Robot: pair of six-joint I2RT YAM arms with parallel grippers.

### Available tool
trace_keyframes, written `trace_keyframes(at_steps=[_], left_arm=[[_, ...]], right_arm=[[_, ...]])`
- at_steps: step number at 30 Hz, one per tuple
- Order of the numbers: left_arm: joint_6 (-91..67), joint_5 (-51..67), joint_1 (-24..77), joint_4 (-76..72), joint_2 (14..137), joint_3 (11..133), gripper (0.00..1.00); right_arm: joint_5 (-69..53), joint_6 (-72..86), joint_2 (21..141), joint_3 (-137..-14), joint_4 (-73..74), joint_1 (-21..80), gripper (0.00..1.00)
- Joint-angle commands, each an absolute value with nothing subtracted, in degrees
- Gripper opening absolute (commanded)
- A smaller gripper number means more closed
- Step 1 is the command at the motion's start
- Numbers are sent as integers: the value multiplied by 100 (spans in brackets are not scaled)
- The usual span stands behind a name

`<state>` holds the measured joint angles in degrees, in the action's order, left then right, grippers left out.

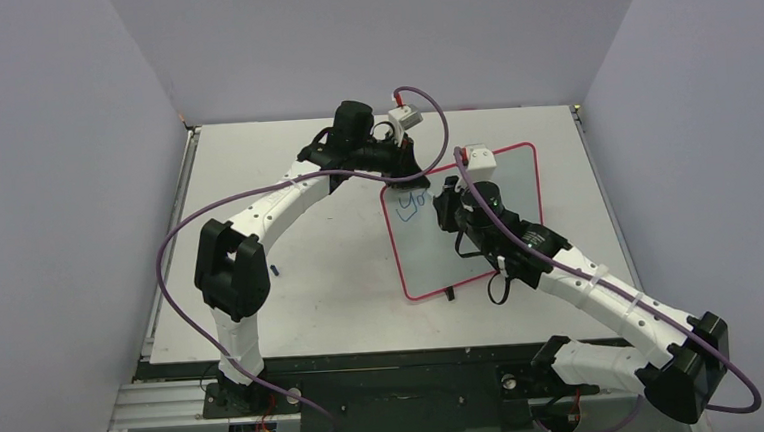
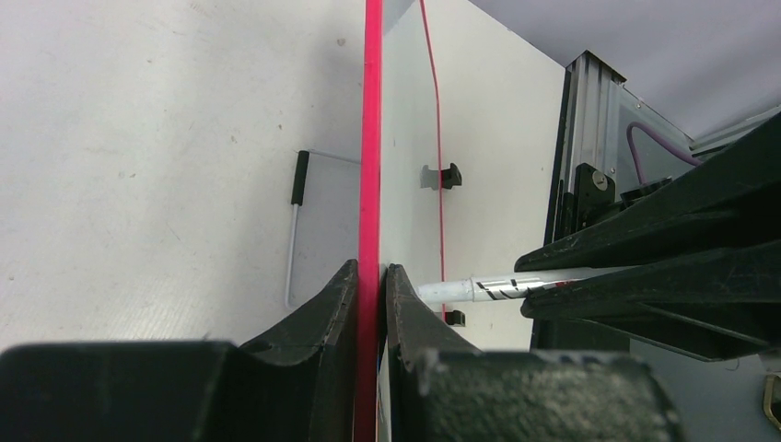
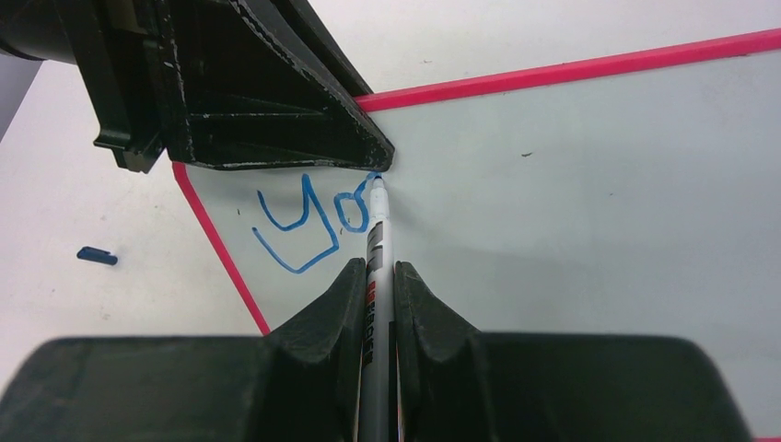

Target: Write a sentence on the whiteboard

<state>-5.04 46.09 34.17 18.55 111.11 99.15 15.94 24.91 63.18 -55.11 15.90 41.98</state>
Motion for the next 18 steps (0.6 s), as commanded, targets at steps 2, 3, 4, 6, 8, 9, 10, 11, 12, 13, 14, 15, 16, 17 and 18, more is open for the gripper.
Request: trace_keyframes(at_steps=[2, 3, 4, 6, 8, 9, 10, 11, 12, 13, 14, 15, 16, 17, 18], left_arm=[[-160, 4767, 3647, 2159, 10974, 10011, 0], [-159, 4770, 3647, 2156, 10976, 10011, 0], [-163, 4770, 3647, 2147, 10977, 10011, 0], [-171, 4774, 3640, 2145, 10980, 10011, 0], [-175, 4780, 3644, 2145, 10985, 10011, 0], [-180, 4781, 3640, 2145, 10986, 10011, 0], [-178, 4777, 3639, 2156, 10980, 10011, 0], [-170, 4774, 3641, 2168, 10974, 10017, 0], [-160, 4764, 3644, 2190, 10955, 10014, 0], [-152, 4755, 3647, 2194, 10944, 10007, 0], [-137, 4751, 3641, 2210, 10921, 10000, 0], [-130, 4747, 3644, 2212, 10910, 9991, 0], [-125, 4747, 3647, 2211, 10892, 9987, 0], [-124, 4740, 3643, 2209, 10887, 9985, 0], [-128, 4738, 3646, 2207, 10880, 9985, 0]], right_arm=[[1522, 2613, 6117, -5277, 1515, 4138, 0], [1512, 2639, 6108, -5258, 1519, 4139, 0], [1507, 2651, 6080, -5215, 1520, 4139, 0], [1503, 2679, 6046, -5163, 1525, 4141, 0], [1495, 2700, 6007, -5115, 1532, 4150, 0], [1499, 2716, 5996, -5078, 1534, 4149, 0], [1501, 2720, 5970, -5061, 1536, 4153, 0], [1509, 2730, 5965, -5031, 1546, 4151, 0], [1515, 2736, 5954, -5021, 1560, 4153, 0], [1528, 2741, 5948, -5012, 1590, 4155, 0], [1533, 2733, 5932, -5002, 1626, 4150, 0], [1572, 2738, 5919, -5001, 1648, 4154, 0], [1599, 2741, 5896, -5001, 1691, 4152, 0], [1659, 2737, 5888, -4994, 1707, 4150, 0], [1691, 2732, 5858, -4993, 1734, 4142, 0]])
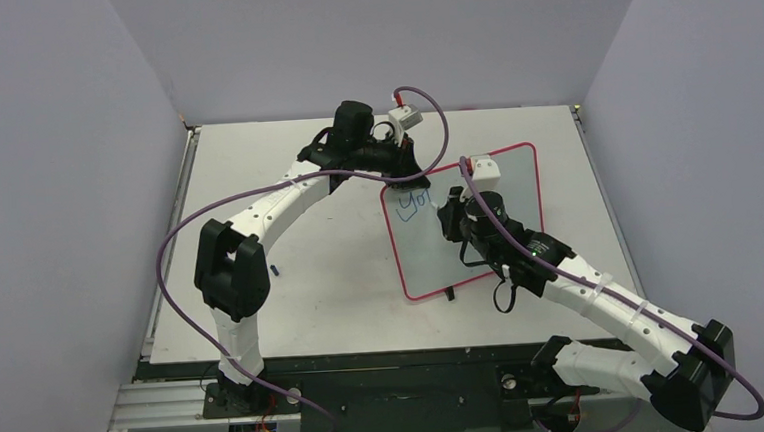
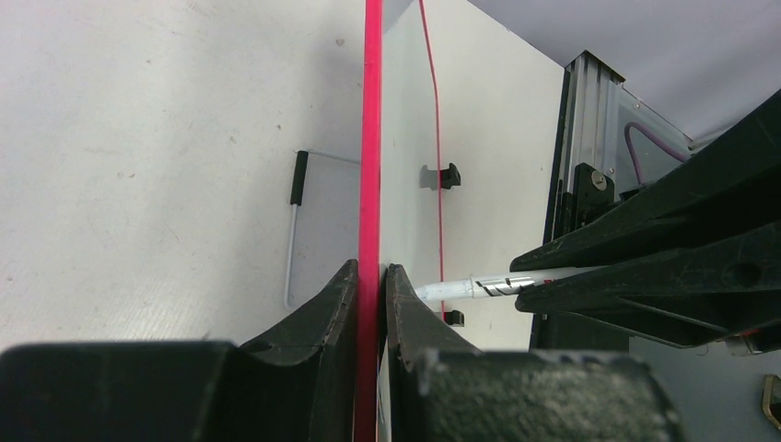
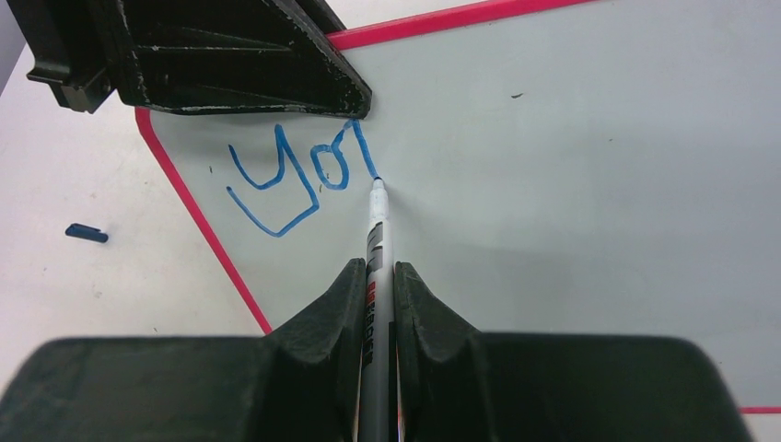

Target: Write a sentence on the whiteboard

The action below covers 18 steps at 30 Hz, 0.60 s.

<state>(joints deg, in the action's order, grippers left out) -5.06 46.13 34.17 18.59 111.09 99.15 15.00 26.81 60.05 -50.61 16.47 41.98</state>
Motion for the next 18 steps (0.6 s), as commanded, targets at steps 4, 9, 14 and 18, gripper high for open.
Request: trace_keyframes(at_steps=[4, 9, 14, 18], left_arm=[[-132, 4761, 3646, 2212, 10901, 10018, 0], [-126, 4761, 3643, 2218, 10891, 10012, 0], [-121, 4761, 3655, 2216, 10874, 9978, 0], [-112, 4757, 3653, 2225, 10864, 9971, 0]], right_arm=[[1834, 2702, 5870, -5062, 1764, 4115, 0], [1979, 2627, 6063, -5326, 1780, 4059, 0], [2028, 2543, 6259, -5616, 1792, 4004, 0], [2034, 2508, 6391, -5792, 1776, 3970, 0]])
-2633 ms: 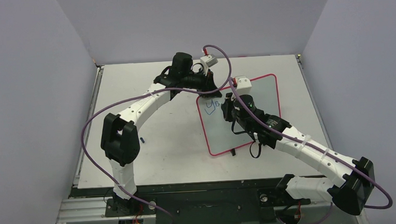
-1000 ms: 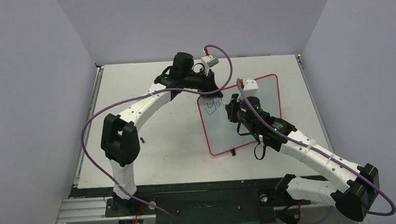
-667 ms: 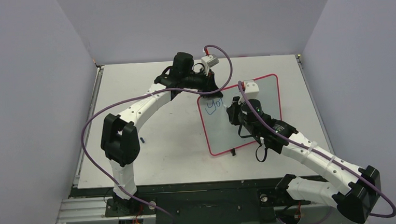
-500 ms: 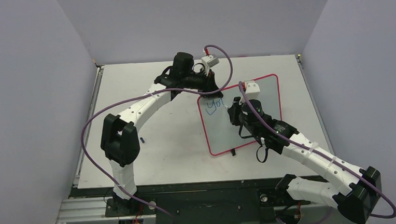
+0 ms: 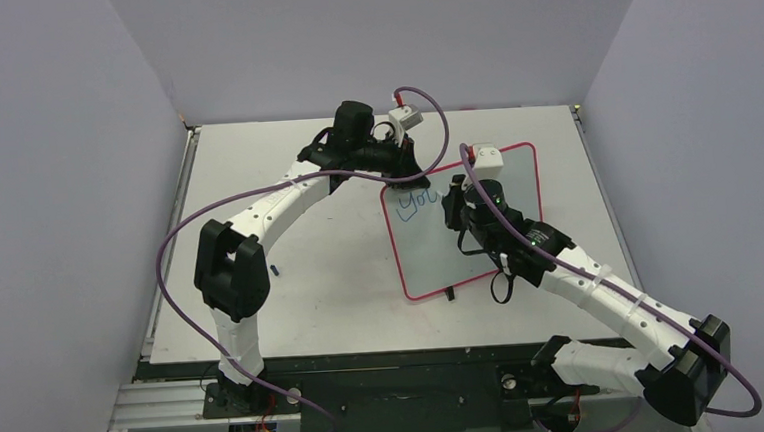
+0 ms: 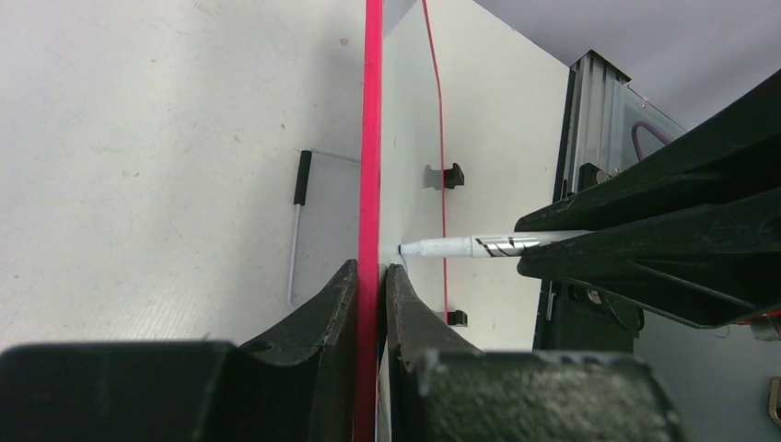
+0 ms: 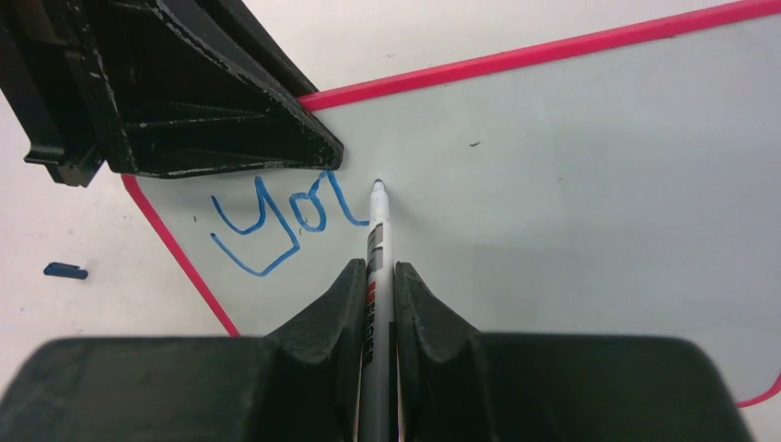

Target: Write a sentence on the whiteboard

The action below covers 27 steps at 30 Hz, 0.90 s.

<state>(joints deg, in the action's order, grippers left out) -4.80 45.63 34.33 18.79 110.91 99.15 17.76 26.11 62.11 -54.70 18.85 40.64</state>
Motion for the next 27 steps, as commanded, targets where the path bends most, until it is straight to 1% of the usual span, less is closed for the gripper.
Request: trace_keyframes(at_steps=[1, 10, 27], left_arm=[[-105, 4756, 3662, 2226, 10853, 9969, 0], [-101, 4743, 3673, 2231, 10886, 9975, 0], [-132, 4763, 3673, 2197, 10910, 10011, 0]], right_arm=[[2037, 2497, 6430, -5814, 1773, 3968, 0], [1991, 2468, 6538, -5933, 1767, 3945, 0], [1610, 2855, 6062, -5172, 1748, 3948, 0]])
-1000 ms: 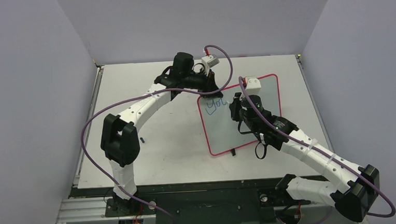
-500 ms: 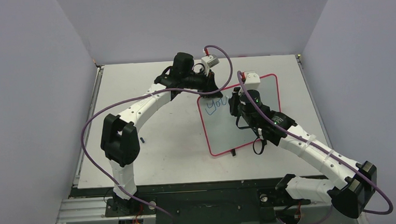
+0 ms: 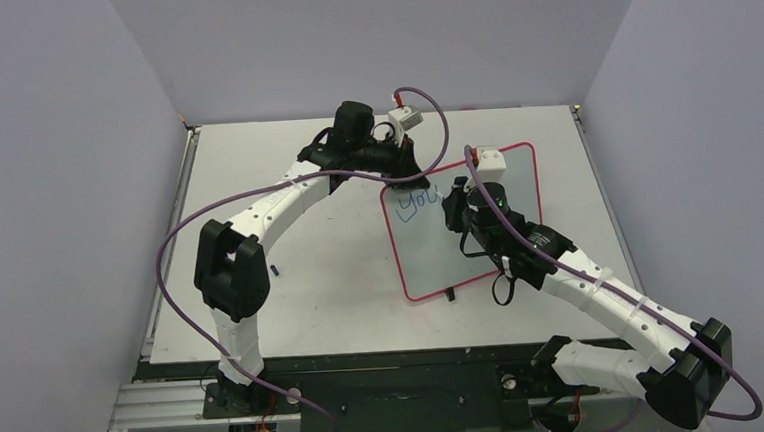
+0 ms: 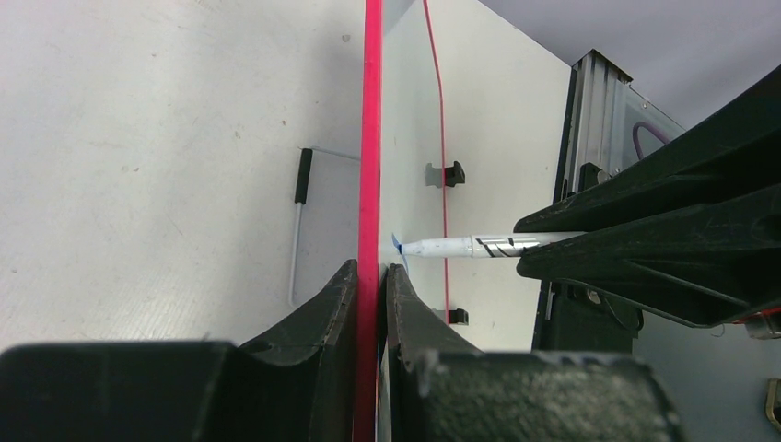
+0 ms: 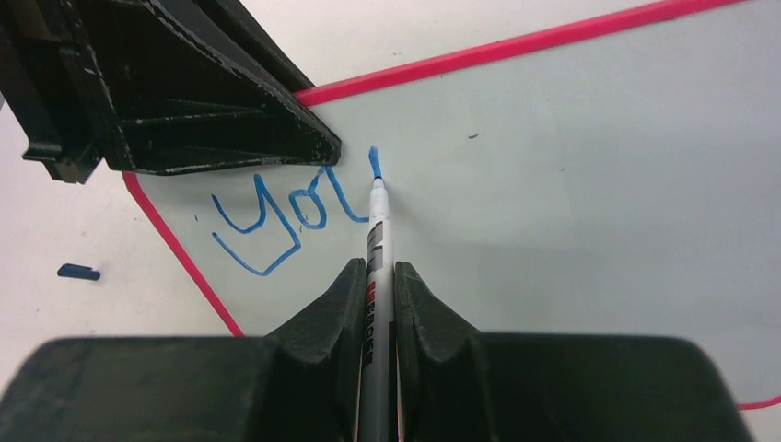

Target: Write a sentence on the whiteboard

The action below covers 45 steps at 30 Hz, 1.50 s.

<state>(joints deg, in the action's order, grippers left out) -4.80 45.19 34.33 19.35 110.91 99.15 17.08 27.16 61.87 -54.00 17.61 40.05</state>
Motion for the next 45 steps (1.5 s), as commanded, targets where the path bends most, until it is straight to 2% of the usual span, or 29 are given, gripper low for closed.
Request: trace_keyframes(at_steps=[1, 12, 29, 45], left_arm=[[-138, 4764, 3674, 2197, 10908, 10004, 0], [-124, 4755, 3668, 2203, 10883, 10001, 0], [-91, 4734, 3673, 2265, 10883, 10011, 0], [-69, 4730, 3672, 2311, 10872, 10020, 0]], right_arm=[[1598, 2874, 6041, -5107, 1749, 3947, 0], [1749, 2897, 5846, -4959, 1904, 3944, 0], [1973, 2862, 5414, -5735, 2183, 3935, 0], [1777, 2871, 5969, -5907, 1572, 3631, 0]])
